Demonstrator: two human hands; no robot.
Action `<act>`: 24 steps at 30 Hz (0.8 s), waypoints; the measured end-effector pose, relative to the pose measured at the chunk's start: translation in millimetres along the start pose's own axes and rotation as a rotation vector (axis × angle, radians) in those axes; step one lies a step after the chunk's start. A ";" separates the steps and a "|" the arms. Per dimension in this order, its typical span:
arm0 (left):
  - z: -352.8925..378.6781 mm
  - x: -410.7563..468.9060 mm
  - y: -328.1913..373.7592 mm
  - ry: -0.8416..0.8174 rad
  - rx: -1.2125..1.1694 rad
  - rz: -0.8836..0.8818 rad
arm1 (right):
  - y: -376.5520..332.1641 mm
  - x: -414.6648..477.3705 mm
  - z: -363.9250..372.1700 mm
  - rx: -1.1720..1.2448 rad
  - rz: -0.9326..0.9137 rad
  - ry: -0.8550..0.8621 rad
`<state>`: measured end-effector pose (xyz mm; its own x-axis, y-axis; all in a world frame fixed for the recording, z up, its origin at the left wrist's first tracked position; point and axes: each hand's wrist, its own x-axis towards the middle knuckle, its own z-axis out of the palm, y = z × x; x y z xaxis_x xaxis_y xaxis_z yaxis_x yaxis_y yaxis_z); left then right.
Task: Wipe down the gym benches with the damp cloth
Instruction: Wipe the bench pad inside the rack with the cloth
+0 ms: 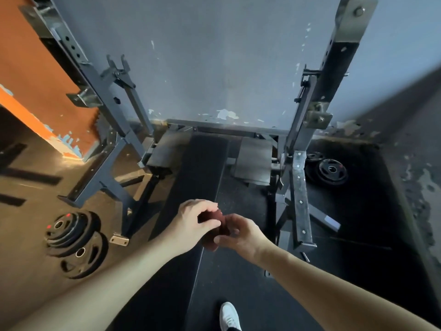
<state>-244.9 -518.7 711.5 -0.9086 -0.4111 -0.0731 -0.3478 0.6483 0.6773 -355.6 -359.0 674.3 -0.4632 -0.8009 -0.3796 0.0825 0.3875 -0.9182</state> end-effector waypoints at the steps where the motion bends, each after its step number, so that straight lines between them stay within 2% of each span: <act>1: -1.6 11.0 -6.2 0.011 0.008 -0.028 | 0.6 13.9 -1.3 -0.027 0.016 0.039; 5: -7.3 52.2 -36.8 -0.020 0.018 -0.103 | -8.5 56.7 -9.9 0.074 0.091 0.031; 10: -7.1 93.0 -63.0 -0.125 -0.139 -0.199 | -7.5 102.6 -21.6 0.132 0.122 -0.057; 17: 6.0 156.8 -95.4 -0.001 -0.258 -0.291 | 7.3 174.9 -41.6 0.528 0.202 -0.111; 21: 25.1 209.6 -134.0 0.065 -0.177 -0.360 | 53.0 244.7 -63.7 0.692 0.233 -0.060; 24: 53.5 257.3 -165.7 0.061 -0.112 -0.387 | 92.1 299.3 -82.4 0.723 0.270 -0.008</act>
<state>-433.3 -697.7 541.3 -0.6989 -0.6506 -0.2969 -0.6311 0.3658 0.6840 -559.3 -525.4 485.4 -0.3393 -0.7251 -0.5992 0.7490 0.1771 -0.6384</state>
